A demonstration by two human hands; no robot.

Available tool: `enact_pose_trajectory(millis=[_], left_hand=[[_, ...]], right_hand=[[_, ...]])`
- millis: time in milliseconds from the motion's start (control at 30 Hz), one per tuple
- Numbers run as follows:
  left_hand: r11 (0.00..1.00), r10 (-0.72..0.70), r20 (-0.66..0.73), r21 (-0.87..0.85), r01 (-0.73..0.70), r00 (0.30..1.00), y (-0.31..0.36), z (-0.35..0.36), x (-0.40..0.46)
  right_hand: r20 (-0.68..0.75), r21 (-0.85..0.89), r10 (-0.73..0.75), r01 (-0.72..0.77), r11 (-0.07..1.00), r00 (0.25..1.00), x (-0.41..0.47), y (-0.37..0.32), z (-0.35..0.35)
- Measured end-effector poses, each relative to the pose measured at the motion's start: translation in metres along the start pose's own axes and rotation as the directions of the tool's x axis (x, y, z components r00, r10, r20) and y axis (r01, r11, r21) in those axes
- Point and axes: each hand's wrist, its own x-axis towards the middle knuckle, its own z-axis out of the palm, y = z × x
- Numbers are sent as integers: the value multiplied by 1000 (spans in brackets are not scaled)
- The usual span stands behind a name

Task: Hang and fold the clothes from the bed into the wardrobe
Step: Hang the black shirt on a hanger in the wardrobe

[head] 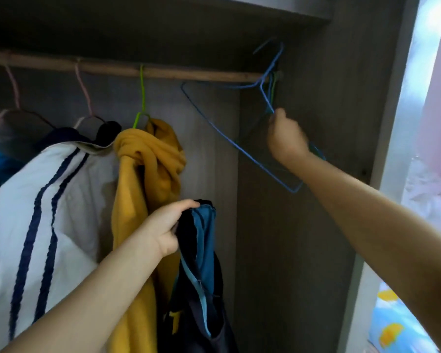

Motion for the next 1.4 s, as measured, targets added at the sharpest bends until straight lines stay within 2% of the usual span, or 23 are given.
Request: enact_pose_trajectory(millis=[67,100,133,200,233,267,333,467,533,567,633,700,800,867,900,933,967,1067,1133,1200,1267,1333,1400], left_hand=[[999,-34,10,24,33,999,-4,-12,-1],[997,-59,16,41,58,998,-8,-18,-1],[995,-84,23,58,82,996,-11,-23,-2],[988,-127,36,89,123,991,-21,-29,-4],[985,-145,37,97,141,989,-25,-32,-5],[982,-162,37,103,158,986,-29,-35,-7],[975,-195,28,117,190,980,-36,-43,-10],[964,-241,40,129,234,970,-42,-47,-17],[960,-255,82,142,242,964,-43,-40,-25],[960,-257,114,146,239,960,-43,-36,-27],[963,-237,169,170,209,957,-37,-32,-31],[968,-190,178,199,153,965,-25,-35,-30],[965,-84,108,255,54,991,-8,-53,-16],[896,105,67,426,-124,992,-7,-69,-2],[792,206,90,570,-220,974,-11,-76,5],[645,274,140,707,-290,952,-17,-81,10],[501,299,199,800,-331,933,-25,-83,13],[177,242,417,869,-462,876,-52,-73,15],[56,198,549,821,-569,812,-66,-59,10],[45,191,620,769,-638,761,-72,-47,3],[104,174,629,754,-649,758,-73,-36,-2],[145,123,607,772,-619,785,-79,-33,0],[243,104,536,803,-544,838,-85,-35,6]], right_hand=[[-26,285,50,-40,958,998,-49,4,13],[17,421,86,-86,903,996,-75,4,20],[107,556,134,-171,813,985,-99,2,25],[339,744,228,-408,530,913,-135,-1,32],[428,762,256,-498,414,867,-150,-3,32],[464,758,283,-542,364,839,-164,-4,31],[433,808,322,-521,276,842,-190,-3,20],[340,938,410,-337,-83,846,-229,-4,-18],[320,947,436,-267,-179,841,-251,-18,-27],[313,948,442,-252,-193,841,-263,-26,-25],[312,950,454,-277,-143,835,-291,-43,-16],[387,916,421,-396,-70,820,-317,-52,-6],[598,740,351,-665,106,721,-333,-42,-14],[708,564,316,-774,287,632,-332,-27,-33],[749,474,303,-796,376,589,-330,-20,-44],[785,391,287,-799,457,549,-327,-16,-53],[817,313,272,-788,530,508,-325,-16,-61],[889,107,266,-736,669,372,-316,-26,-75],[886,97,293,-760,643,361,-303,-31,-81],[858,151,318,-789,595,404,-289,-36,-81],[850,119,351,-793,598,393,-284,-45,-71],[855,36,391,-791,610,340,-285,-48,-61],[849,64,402,-823,565,342,-278,-37,-66]])
